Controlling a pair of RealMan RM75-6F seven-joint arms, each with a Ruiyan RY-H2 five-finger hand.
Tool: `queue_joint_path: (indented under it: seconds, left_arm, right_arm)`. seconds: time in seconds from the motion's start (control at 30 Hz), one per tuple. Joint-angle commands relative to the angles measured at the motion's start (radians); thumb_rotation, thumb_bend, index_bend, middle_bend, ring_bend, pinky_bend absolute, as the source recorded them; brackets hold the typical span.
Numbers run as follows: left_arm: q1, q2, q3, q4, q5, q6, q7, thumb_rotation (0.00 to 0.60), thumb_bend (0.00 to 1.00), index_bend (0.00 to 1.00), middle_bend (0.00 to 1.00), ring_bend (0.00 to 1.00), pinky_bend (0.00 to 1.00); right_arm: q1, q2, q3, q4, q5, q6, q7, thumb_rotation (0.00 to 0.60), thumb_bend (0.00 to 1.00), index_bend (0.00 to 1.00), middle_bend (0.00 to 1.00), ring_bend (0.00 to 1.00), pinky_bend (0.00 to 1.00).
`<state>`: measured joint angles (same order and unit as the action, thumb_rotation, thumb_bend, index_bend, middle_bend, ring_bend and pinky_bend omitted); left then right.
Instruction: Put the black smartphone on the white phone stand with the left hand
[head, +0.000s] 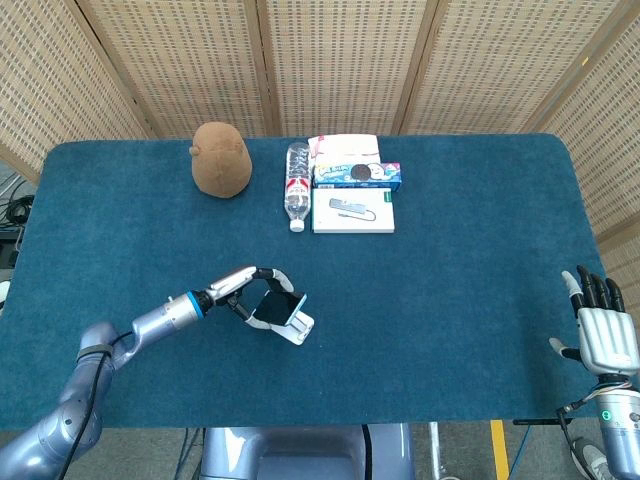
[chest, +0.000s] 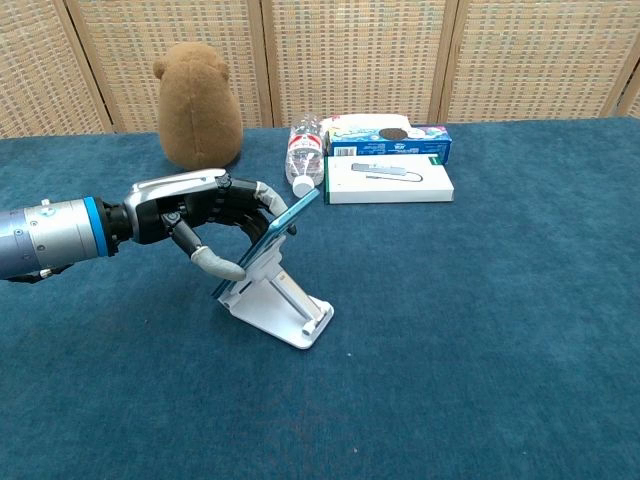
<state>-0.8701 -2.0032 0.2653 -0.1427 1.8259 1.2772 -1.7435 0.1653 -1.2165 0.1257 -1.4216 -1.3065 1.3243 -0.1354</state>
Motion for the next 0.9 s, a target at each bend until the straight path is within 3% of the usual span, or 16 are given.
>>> queue_joint_path:
  seconds: [0.03, 0.4, 0.5, 0.63, 0.9]
  left_arm:
    - [0.002, 0.000, 0.000, 0.001, -0.002, 0.001, 0.001, 0.600, 0.04, 0.45, 0.22, 0.32, 0.39]
    - [0.002, 0.001, 0.007, 0.001, -0.002, 0.000, 0.009, 0.600, 0.04, 0.35, 0.10, 0.22, 0.36]
    - [0.005, 0.001, 0.005, 0.000, -0.005, 0.006, 0.013, 0.600, 0.03, 0.31, 0.04, 0.17, 0.32]
    - [0.008, 0.005, 0.003, -0.002, -0.008, 0.015, 0.009, 0.600, 0.03, 0.19, 0.00, 0.07, 0.19]
    - [0.014, 0.015, 0.001, -0.005, -0.013, 0.028, 0.010, 0.600, 0.02, 0.16, 0.00, 0.05, 0.14]
  right_arm:
    - [0.001, -0.001, 0.000, 0.001, 0.002, -0.002, 0.000, 0.600, 0.00, 0.00, 0.00, 0.00, 0.00]
    - [0.001, 0.000, 0.001, 0.002, 0.005, -0.004, 0.001, 0.600, 0.00, 0.00, 0.00, 0.00, 0.00]
    - [0.002, -0.001, 0.000, 0.002, 0.007, -0.007, -0.001, 0.600, 0.00, 0.00, 0.00, 0.00, 0.00]
    - [0.002, -0.001, 0.000, 0.001, 0.007, -0.005, -0.003, 0.600, 0.00, 0.00, 0.00, 0.00, 0.00]
    - [0.001, 0.000, 0.000, -0.005, 0.006, -0.001, -0.009, 0.600, 0.00, 0.00, 0.00, 0.00, 0.00]
